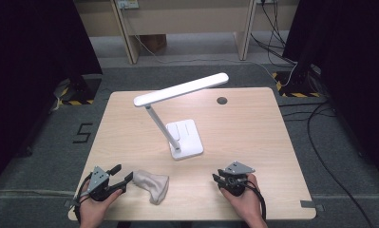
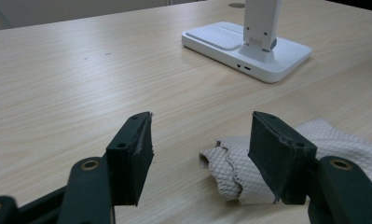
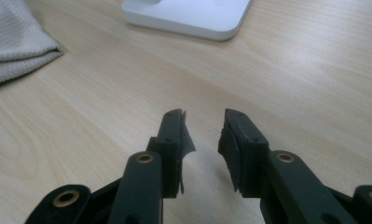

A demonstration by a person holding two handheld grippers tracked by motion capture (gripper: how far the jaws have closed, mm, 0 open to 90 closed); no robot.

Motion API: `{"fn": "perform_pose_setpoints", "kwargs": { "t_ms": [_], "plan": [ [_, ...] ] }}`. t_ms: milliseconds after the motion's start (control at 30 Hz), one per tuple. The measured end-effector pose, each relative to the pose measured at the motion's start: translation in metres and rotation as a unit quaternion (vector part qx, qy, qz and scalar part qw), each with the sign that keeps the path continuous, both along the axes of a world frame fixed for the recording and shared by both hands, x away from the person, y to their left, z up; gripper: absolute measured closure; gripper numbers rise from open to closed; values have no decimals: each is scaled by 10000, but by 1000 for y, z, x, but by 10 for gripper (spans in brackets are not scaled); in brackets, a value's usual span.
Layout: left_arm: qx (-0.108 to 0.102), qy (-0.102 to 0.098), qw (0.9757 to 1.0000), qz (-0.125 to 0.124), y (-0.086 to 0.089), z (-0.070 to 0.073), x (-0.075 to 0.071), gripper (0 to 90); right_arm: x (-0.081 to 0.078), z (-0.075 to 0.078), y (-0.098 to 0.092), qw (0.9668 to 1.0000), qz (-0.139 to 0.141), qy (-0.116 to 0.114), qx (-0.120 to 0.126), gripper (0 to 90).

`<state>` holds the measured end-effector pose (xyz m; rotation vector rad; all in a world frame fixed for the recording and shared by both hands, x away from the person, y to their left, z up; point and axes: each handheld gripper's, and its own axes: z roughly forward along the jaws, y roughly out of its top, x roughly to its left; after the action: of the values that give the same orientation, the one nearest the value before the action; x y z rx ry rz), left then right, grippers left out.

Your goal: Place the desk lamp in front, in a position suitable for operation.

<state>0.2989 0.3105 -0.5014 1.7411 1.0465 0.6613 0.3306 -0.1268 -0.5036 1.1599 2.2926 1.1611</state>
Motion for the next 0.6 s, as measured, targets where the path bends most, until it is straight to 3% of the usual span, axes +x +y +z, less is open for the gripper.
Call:
{"fn": "perform_pose_setpoints", "kwargs": {
  "t_ms": [200, 367, 600],
  "plan": [
    [88, -128, 9999, -15, -5, 6, -1, 375, 4, 1, 4, 10000, 26, -20, -70, 650],
    [142, -277, 9993, -223, -15, 18, 4, 380, 15, 6, 9, 9999, -77, -53, -131, 619],
    [2, -234, 9992, -324, -24, 32, 13, 383, 32, 9, 16, 9997, -165, -37, -192, 615]
  ]
}}
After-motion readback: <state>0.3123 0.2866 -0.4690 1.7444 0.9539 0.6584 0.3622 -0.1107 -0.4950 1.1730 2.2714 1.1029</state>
